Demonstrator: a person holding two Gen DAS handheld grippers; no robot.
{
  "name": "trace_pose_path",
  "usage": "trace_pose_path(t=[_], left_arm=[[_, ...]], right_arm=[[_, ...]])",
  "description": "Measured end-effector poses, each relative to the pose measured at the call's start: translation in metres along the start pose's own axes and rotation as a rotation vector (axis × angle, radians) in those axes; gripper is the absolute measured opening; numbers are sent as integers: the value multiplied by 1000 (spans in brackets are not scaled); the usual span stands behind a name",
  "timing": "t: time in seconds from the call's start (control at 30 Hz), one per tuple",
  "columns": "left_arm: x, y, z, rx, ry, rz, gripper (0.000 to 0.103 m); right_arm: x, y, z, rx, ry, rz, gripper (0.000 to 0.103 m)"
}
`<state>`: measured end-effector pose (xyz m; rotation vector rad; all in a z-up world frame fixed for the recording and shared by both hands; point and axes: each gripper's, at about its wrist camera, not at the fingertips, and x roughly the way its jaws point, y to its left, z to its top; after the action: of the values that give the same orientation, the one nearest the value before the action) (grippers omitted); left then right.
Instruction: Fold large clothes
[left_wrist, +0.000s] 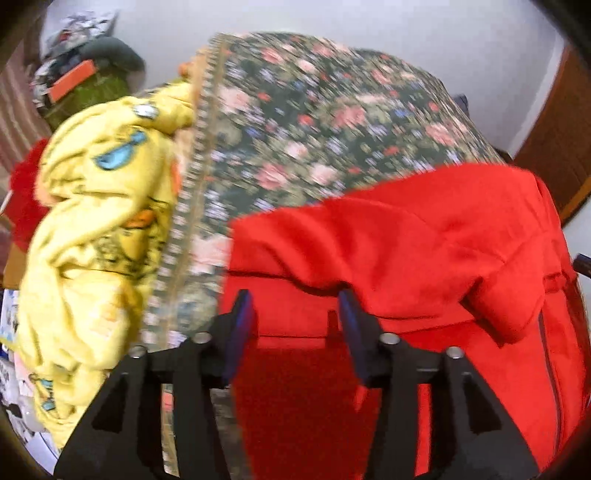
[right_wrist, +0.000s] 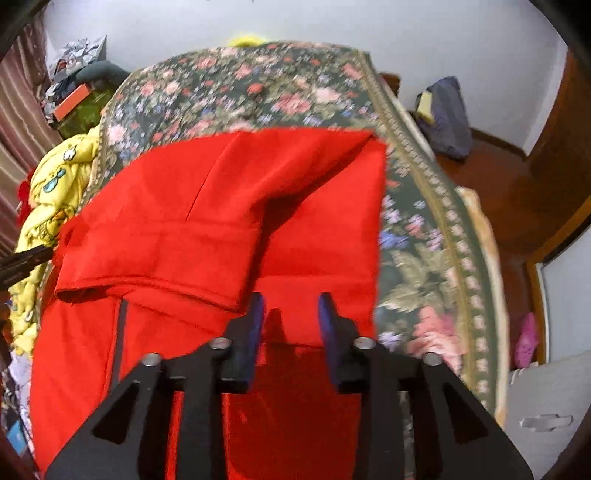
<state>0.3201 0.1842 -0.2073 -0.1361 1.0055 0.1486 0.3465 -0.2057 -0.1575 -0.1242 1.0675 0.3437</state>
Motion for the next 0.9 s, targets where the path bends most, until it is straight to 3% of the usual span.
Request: trace_pose_path(t=[0.13,0.23,0.47,0.57,0.67,0.8,0.87,0.9], left_arm=[[0,32,7,-78,-18,36,63],[14,56,7,-172,15,13,64],[65,83,-8,-399,159,-220,64],[77,80,-10,-450,170,-307,64],[84,73,-3,-426,154,-336,64],[95,59,8,-381,154,-348,51],[97,53,12,-357,159,-366,30],[95,49,16,-339,156,-353,28]], right_arm=[[-14,-9,7,13,-92,-73,75],[-15,-19,13,37,-124,-118,78],[23,-49,18,127,-24,-105,78],[37,-58,17,174,14,-61,78],[43,-62,18,210,5,-6,79],[52,-59,29,198,-11,28,79],[58,-55,35,194,-21,35,78],[61,-54,36,188,-27,40,73]])
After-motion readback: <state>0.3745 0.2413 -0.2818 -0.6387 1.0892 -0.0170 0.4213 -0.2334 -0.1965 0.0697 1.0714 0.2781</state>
